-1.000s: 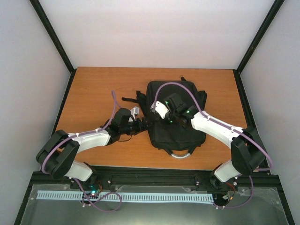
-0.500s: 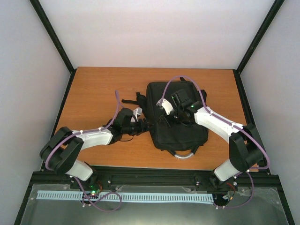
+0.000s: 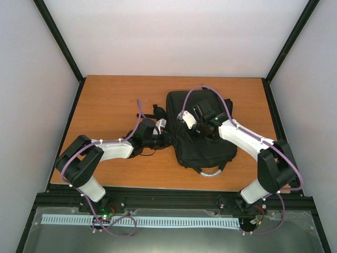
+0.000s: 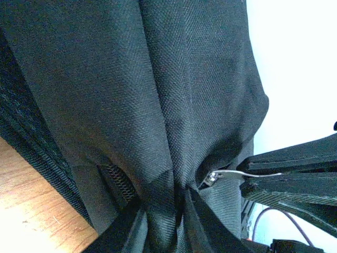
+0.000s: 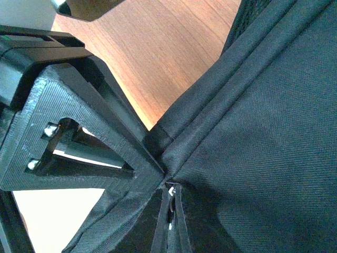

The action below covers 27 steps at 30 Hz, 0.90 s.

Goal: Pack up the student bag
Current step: Zip the student bag at the center of the board.

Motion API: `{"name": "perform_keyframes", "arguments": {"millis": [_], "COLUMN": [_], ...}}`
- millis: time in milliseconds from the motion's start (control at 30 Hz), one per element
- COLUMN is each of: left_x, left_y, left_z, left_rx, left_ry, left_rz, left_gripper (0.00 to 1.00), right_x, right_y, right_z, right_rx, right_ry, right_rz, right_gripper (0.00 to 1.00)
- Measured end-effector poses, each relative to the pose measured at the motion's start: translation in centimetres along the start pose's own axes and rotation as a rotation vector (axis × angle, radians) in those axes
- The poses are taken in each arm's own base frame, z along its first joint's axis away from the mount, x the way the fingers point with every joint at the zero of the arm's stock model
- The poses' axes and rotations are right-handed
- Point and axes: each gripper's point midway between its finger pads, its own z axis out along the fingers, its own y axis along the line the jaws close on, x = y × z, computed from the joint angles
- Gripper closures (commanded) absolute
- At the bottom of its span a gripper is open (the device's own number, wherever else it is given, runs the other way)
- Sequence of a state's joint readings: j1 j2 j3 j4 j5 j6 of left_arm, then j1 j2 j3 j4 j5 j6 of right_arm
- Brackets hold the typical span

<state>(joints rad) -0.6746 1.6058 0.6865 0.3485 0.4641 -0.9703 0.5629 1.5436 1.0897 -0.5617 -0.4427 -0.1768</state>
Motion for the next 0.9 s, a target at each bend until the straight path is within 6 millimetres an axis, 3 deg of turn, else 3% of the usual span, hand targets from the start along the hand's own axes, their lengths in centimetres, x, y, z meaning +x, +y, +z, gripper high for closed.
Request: {"name": "perform_keyframes", "arguments": {"millis": [133,233,333,467,667,900], "left_x": [0.0,0.1,0.4,1.0,0.9,0.4], "left_y": [0.1,0.0,-0.8,-1.1,-0.5,-0.5], "left_z": [0.0,-0.1,-0.5,-0.6,0.1,0.4], "left_rx": [-0.004,-0.007,-0.003,-0.017,-0.044,-0.062], "left_ry": [0.003,0.001,0.004,0.012,0.015,-0.009], "left_rz": [-0.004,0.002,0.026,0.047,0.038,0.039], "left_gripper": [0.48,0.40,0.39,0.51,0.95,0.99], "right_x": [-0.1,-0.4,-1.2,-2.2,-2.0,-0.9], "right_y": [0.0,0.1,0.5,0.9,0.9,0.3], "right_z": [0.0,-0.2,-0.5,-0.7,-0.2,-0.5], "right_rx": [0.002,-0.006,-0.024,-0.047,-0.059,0.014], "right_ry": [-0.001,-0.010,-0.029,-0.049,-0.035,-0.017], "right_rz": [-0.003,-0.005,-0.009,-0.007,0.005,-0.039], "right_gripper": [0.97,0.97,0.97,0.97,0.97,0.97]}}
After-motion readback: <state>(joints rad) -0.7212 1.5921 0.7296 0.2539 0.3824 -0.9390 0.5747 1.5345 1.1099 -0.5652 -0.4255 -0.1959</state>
